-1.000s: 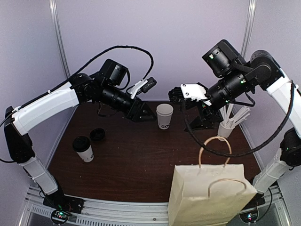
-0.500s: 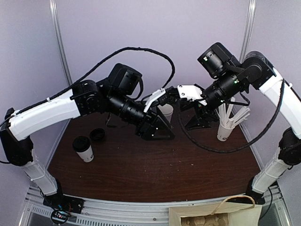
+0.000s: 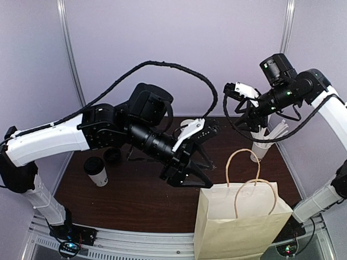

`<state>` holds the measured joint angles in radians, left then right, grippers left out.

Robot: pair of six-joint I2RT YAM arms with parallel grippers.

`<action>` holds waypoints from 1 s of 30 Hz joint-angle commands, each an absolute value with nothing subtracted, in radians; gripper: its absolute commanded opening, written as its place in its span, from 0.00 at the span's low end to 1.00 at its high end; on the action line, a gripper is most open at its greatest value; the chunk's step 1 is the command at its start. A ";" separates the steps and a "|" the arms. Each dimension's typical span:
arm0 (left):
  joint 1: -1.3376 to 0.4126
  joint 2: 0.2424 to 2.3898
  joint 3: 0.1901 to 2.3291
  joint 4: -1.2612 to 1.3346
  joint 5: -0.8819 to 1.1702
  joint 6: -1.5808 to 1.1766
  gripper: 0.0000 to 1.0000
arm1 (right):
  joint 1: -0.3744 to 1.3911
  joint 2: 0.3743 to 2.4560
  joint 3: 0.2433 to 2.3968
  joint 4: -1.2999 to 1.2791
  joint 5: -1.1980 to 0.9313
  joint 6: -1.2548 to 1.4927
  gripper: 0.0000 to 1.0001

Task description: Pack the takeout coffee

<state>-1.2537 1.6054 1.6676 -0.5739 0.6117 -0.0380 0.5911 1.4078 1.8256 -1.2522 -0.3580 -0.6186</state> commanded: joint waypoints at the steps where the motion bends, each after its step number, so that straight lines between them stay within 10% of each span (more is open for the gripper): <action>1: -1.251 1.639 1.664 -0.425 0.582 -0.114 0.61 | 0.522 1.319 1.725 -1.150 -0.415 -0.565 0.69; 10: -1.263 1.784 1.787 -0.522 0.469 -0.206 0.64 | 0.403 1.241 1.568 -1.111 -0.475 -0.539 0.70; 13: -1.296 1.823 1.804 -0.533 0.482 -0.200 0.97 | 0.384 1.231 1.541 -1.097 -0.495 -0.527 0.69; 30: -1.329 1.654 1.660 -0.478 0.104 -0.081 0.94 | 0.330 1.223 1.496 -1.083 -0.543 -0.509 0.69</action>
<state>-1.3453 1.7428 1.7016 -0.5488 0.1329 -0.1467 0.3485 1.2491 1.5158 -1.1046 -0.5186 -0.5232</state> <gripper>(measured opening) 0.966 0.694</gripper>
